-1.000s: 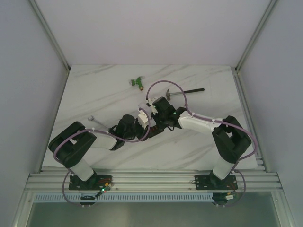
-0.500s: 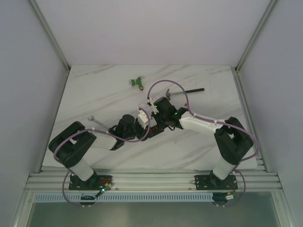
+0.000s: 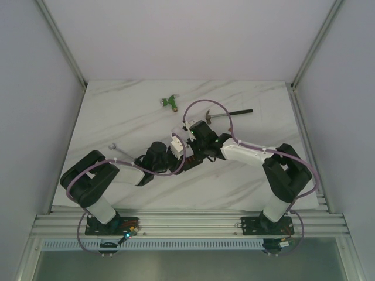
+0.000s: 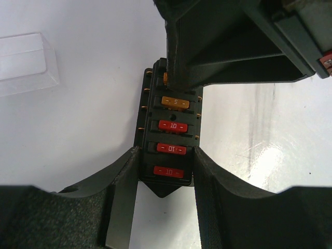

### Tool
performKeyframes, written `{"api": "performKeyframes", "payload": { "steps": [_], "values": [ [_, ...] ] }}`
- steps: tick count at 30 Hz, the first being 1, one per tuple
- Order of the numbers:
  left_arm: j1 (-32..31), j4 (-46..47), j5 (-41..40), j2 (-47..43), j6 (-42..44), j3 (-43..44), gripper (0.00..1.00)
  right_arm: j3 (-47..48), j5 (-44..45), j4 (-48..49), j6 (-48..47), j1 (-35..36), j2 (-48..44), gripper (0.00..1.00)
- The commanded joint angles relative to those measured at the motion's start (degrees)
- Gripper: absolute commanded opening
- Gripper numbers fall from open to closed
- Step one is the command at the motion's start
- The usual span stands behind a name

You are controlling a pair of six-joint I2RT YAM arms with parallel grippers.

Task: Snap on the fuse box
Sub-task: Install the fuse at the fuse box base.

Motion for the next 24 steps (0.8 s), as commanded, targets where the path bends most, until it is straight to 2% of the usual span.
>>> {"api": "performKeyframes", "payload": {
  "steps": [1, 24],
  "values": [
    [0.20, -4.57, 1.51, 1.63, 0.93, -0.03, 0.47, -0.85, 1.22, 1.07, 1.17, 0.11, 1.22, 0.00],
    [0.47, -4.61, 1.50, 1.80, 0.93, 0.02, 0.46, -1.51, 2.15, -1.87, 2.05, 0.29, 3.72, 0.00]
  ]
}}
